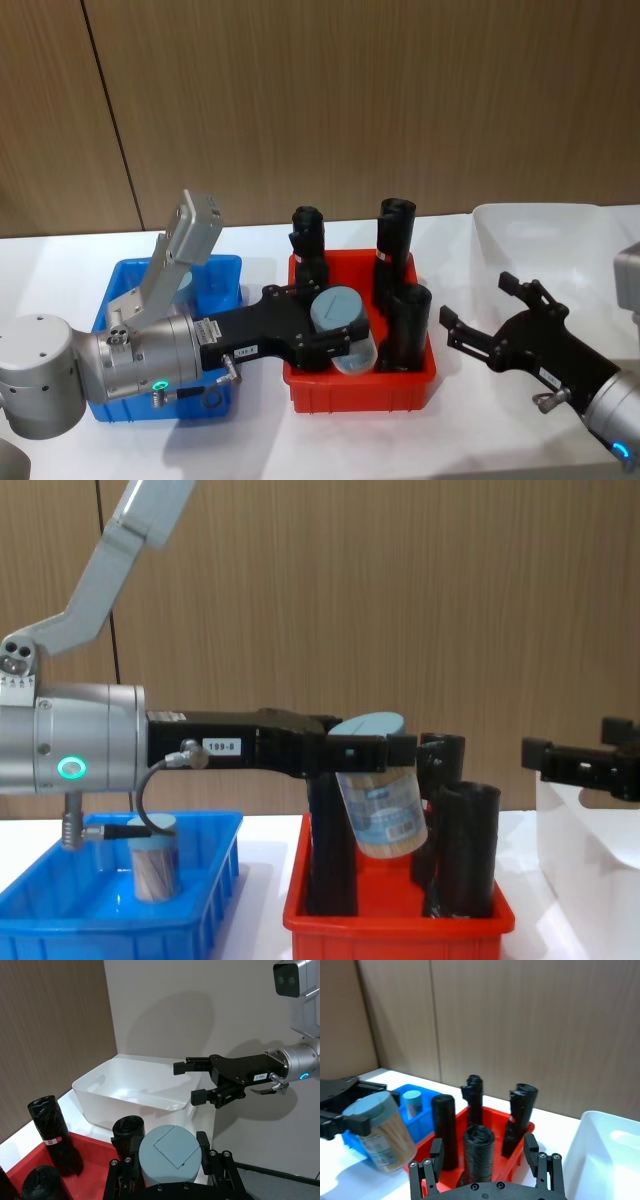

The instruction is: Pick the cotton swabs from the blue box and place them into the white box.

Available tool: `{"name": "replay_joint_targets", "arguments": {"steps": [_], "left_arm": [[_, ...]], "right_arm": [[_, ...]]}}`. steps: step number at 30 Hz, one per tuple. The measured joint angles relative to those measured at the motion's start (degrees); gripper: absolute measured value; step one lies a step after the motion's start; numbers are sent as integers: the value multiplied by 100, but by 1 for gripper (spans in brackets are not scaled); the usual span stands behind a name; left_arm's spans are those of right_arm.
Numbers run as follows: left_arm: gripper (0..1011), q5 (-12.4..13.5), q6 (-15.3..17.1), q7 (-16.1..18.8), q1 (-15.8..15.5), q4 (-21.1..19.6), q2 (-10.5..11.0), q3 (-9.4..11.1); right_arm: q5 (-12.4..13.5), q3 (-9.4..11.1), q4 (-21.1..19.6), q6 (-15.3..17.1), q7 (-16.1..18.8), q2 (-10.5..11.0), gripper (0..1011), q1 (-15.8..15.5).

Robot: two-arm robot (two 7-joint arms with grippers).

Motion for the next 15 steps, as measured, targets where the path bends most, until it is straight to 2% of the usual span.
{"name": "replay_joint_targets", "arguments": {"steps": [3, 10, 15], "left_arm": [[671, 2, -3, -2, 0, -2, 2, 0], [671, 4, -4, -6, 0, -5, 5, 0], [671, 5, -4, -9, 0, -5, 5, 0]], "right_arm": [[32, 11, 24, 48, 180, 36, 1002, 37], [61, 19, 133, 168, 843, 128, 1002, 194], [27, -17, 204, 224, 1155, 137, 1002, 286]]}}
